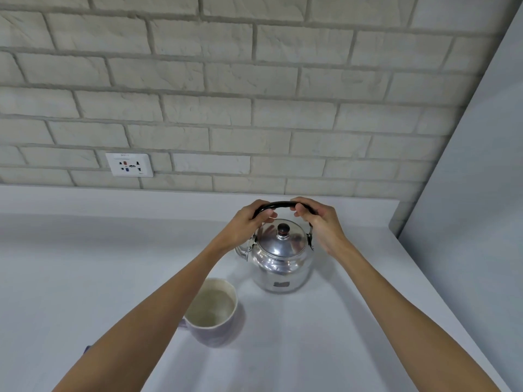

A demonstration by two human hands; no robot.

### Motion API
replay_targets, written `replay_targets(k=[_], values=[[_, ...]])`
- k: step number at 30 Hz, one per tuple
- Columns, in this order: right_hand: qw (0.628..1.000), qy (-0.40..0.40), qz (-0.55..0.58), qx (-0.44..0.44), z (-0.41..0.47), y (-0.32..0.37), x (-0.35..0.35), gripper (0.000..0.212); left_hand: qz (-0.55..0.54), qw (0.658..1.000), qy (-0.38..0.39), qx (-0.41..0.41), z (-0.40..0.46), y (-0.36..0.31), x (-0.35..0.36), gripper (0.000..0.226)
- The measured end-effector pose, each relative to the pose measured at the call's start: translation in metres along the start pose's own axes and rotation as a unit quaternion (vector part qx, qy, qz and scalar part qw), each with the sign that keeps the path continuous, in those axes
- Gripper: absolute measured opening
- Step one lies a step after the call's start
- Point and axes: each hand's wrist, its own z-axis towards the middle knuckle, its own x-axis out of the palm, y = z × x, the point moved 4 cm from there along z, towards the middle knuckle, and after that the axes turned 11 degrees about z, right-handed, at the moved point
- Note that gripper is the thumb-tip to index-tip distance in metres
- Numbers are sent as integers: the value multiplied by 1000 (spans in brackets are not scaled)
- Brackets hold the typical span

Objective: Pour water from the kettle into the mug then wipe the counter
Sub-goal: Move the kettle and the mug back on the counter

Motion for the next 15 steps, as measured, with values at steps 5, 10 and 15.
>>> replay_targets(k=[5,10,15], values=[[999,1,10,30,14,-18,-4,15,-11,1000,-2,-10,13,14,6,31],[999,-9,28,45,23,-30,-6,16,-3,1000,-7,-11,23,21,9,29],[998,-12,39,48,30,-32,-6,18,-3,1000,-2,-12,28,23,8,26]])
